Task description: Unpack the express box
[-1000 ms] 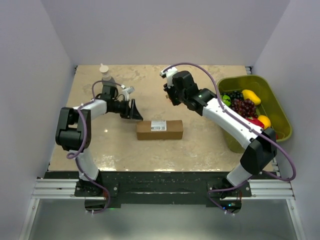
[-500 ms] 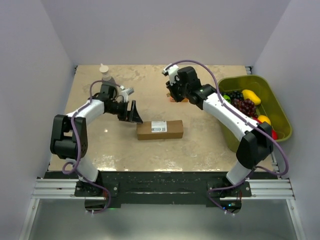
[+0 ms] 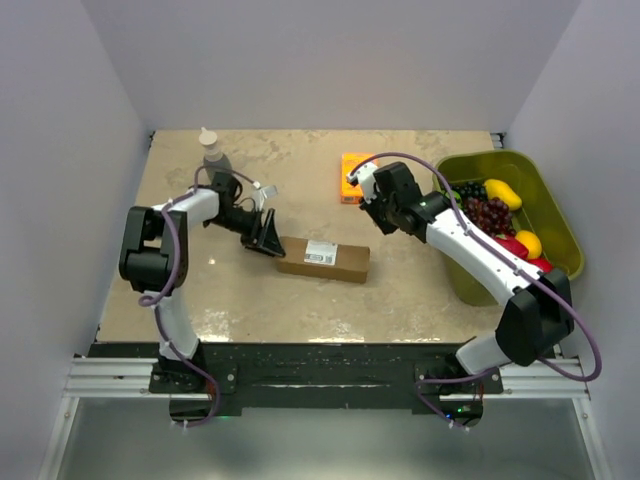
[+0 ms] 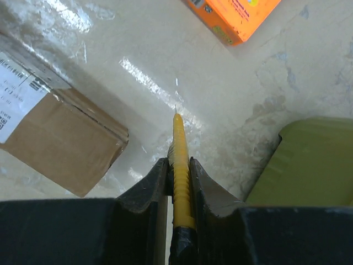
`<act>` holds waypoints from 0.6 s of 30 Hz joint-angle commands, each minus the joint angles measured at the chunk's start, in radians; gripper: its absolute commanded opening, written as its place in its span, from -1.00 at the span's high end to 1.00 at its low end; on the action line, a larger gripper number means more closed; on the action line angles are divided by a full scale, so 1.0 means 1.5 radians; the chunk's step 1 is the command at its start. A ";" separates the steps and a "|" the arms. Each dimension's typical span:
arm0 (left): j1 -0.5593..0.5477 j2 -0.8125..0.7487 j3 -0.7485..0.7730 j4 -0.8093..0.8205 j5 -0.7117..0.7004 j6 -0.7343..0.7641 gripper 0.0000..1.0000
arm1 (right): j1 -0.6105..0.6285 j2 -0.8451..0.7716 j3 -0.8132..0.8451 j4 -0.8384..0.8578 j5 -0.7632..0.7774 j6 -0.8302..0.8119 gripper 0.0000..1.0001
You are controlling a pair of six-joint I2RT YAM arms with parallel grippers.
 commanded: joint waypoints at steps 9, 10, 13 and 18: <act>0.007 0.219 0.338 -0.110 0.024 0.285 0.02 | 0.003 0.009 0.064 0.002 -0.031 0.030 1.00; 0.007 0.214 0.333 -0.111 0.027 0.281 0.03 | 0.003 0.012 0.098 0.020 -0.020 0.044 1.00; 0.010 0.177 0.281 -0.082 0.057 0.228 0.04 | 0.003 0.041 0.178 0.035 0.003 0.103 1.00; 0.016 0.100 0.172 0.017 0.067 0.144 0.12 | 0.008 0.113 0.242 0.016 -0.045 0.142 1.00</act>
